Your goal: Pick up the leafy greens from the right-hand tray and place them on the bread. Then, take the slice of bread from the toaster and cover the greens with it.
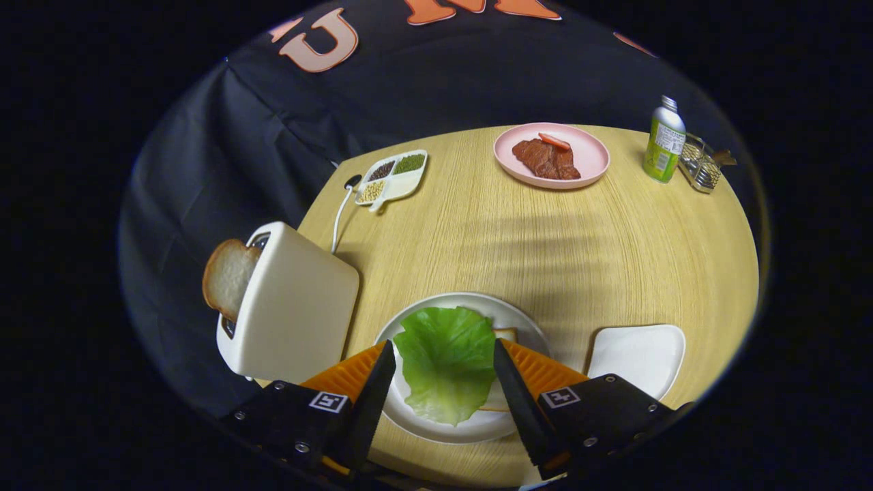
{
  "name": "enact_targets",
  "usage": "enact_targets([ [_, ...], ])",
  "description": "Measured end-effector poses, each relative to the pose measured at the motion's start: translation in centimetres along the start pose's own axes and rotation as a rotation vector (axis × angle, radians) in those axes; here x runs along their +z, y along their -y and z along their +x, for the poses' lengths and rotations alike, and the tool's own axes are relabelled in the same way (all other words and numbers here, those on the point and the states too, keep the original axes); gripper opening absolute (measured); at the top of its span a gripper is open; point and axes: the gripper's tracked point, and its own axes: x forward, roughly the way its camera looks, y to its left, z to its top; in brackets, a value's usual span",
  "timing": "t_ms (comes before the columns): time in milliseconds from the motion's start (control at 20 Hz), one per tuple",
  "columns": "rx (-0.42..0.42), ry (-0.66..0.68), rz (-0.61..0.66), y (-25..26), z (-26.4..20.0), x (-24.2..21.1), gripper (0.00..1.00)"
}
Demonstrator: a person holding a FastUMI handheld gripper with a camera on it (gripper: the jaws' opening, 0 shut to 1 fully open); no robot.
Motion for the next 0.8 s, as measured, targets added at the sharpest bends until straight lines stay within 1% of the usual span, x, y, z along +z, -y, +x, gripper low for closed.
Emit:
enact_targets([
  [100,0.025,0.046,0.011,-1.1,-1.3,1.7,0.91],
  [150,0.034,0.06,0.018,-1.6,-2.1,2.6,0.95],
  [200,0.034,0.073,0.018,-2.1,-2.7,3.4,0.97],
  [450,0.023,0.095,-0.065,-5.9,-5.8,6.8,0.98],
  [600,0.018,0.069,-0.13,-9.0,-6.4,7.8,0.99],
  [800,0.039,0.026,-0.194,-13.7,-6.0,8.2,0.99],
])
